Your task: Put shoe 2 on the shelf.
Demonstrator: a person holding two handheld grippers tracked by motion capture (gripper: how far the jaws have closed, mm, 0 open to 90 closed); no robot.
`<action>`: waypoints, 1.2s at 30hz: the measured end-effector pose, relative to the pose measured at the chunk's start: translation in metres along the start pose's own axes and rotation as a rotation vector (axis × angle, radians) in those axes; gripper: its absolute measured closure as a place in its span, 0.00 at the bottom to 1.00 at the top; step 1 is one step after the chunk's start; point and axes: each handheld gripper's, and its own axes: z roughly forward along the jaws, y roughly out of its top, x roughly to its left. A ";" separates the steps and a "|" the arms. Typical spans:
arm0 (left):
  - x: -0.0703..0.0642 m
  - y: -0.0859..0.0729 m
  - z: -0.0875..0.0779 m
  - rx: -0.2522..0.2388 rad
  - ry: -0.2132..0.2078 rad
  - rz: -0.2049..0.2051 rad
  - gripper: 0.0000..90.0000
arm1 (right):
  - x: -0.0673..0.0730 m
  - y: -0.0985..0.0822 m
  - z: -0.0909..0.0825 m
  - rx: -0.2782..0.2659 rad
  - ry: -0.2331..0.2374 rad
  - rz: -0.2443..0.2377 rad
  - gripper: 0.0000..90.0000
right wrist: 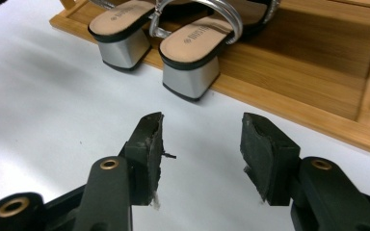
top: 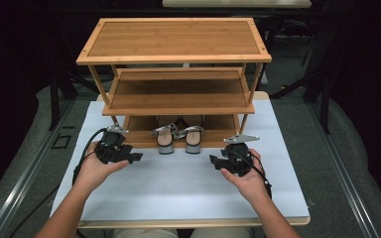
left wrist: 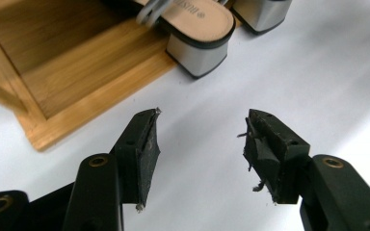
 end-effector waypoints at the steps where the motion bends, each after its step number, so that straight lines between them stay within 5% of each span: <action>1: 0.000 -0.002 0.000 0.000 0.001 -0.004 0.50 | 0.001 -0.003 -0.002 -0.001 -0.053 -0.003 0.55; 8: 0.002 -0.026 0.000 -0.010 0.004 -0.031 0.50 | -0.005 -0.021 -0.012 -0.055 -0.075 0.017 0.56; 14: 0.005 -0.045 0.007 0.001 0.008 -0.037 0.50 | -0.012 -0.035 -0.014 -0.046 -0.105 0.046 0.56; 15: 0.006 -0.048 0.008 0.001 0.009 -0.042 0.51 | -0.014 -0.037 -0.015 -0.042 -0.071 0.048 0.55; 18: 0.008 -0.057 0.014 -0.022 0.004 -0.071 0.51 | -0.014 -0.043 -0.015 -0.045 -0.110 0.069 0.56; 22: 0.009 -0.067 0.024 -0.003 0.001 -0.061 0.51 | -0.016 -0.053 -0.012 -0.066 -0.126 0.066 0.56; 36: 0.011 -0.080 0.037 -0.015 0.013 -0.057 0.51 | -0.019 -0.077 0.005 -0.037 -0.132 0.066 0.56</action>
